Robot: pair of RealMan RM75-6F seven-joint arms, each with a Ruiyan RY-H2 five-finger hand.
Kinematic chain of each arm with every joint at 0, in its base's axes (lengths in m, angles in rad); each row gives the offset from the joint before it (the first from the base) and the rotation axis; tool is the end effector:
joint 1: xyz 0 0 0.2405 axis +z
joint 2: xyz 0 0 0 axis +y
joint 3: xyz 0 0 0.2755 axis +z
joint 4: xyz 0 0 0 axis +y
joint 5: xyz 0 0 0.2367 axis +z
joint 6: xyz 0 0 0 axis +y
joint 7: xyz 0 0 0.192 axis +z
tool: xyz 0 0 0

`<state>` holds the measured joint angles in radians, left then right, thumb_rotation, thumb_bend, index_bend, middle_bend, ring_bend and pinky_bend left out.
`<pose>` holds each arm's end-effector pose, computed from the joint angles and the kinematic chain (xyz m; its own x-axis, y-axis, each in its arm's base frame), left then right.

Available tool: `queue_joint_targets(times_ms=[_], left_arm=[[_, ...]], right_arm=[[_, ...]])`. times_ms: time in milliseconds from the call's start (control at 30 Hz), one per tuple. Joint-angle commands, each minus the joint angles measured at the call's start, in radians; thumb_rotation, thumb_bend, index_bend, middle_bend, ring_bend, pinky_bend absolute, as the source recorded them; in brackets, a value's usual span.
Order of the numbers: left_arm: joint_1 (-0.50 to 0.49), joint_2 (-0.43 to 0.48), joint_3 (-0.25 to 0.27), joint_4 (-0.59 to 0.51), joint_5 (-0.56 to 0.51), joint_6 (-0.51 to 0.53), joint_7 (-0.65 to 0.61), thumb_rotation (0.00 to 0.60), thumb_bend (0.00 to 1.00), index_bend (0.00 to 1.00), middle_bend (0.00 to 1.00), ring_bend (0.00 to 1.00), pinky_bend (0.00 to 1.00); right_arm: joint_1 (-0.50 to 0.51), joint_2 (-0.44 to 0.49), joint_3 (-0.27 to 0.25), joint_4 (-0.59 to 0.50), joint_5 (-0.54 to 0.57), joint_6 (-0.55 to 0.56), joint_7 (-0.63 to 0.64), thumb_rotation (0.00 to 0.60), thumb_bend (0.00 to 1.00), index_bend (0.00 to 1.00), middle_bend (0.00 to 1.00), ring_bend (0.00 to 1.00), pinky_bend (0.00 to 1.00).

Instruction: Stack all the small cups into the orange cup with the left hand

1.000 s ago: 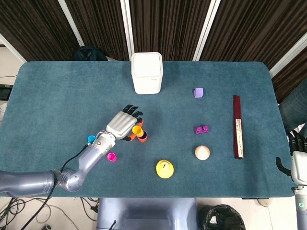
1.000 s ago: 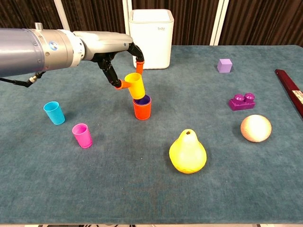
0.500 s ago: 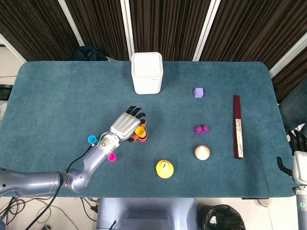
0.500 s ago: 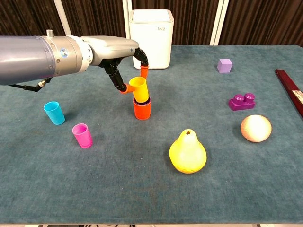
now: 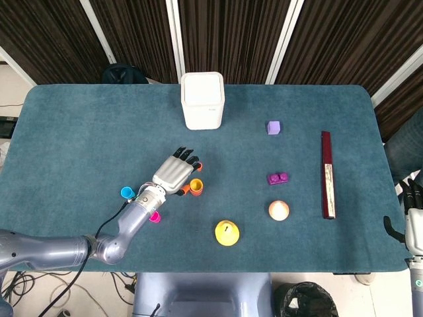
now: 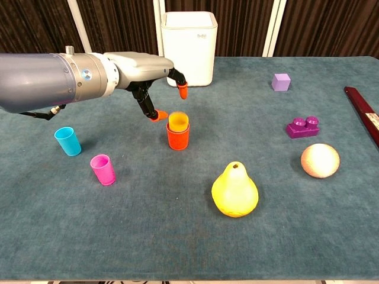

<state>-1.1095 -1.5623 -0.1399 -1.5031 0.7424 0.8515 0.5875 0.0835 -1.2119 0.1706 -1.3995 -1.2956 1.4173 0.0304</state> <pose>-0.0512 0.4314 -0.0941 0.6212 0.2873 0.7291 0.7391 -0.5239 -0.4234 -0.4047 -0.2576 0.1663 0.4376 0.0672 0.8966 -0.8827 0.2220 0.4142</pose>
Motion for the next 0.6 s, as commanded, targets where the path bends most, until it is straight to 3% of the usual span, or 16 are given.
queue_joint_targets(times_ms=[33,367,600], left_arm=[[-0.005,0.000,0.002,-0.005,-0.005,-0.005,0.006,0.600,0.32,0.26,0.17,0.00,0.00],[0.011,0.045,0.005,-0.062,0.000,0.007,-0.009,0.600,0.29,0.24,0.16,0.00,0.00],[0.100,0.178,0.069,-0.159,0.052,0.068,-0.041,0.600,0.25,0.24,0.15,0.00,0.00]], right_arm=[[0.000,0.001,0.001,0.000,0.001,0.000,0.000,0.600,0.43,0.06,0.00,0.06,0.00],[0.000,0.001,0.000,-0.001,-0.001,0.000,0.000,0.600,0.43,0.06,0.00,0.06,0.00],[-0.002,0.002,0.000,-0.004,0.000,0.002,-0.001,0.600,0.43,0.06,0.00,0.06,0.00]])
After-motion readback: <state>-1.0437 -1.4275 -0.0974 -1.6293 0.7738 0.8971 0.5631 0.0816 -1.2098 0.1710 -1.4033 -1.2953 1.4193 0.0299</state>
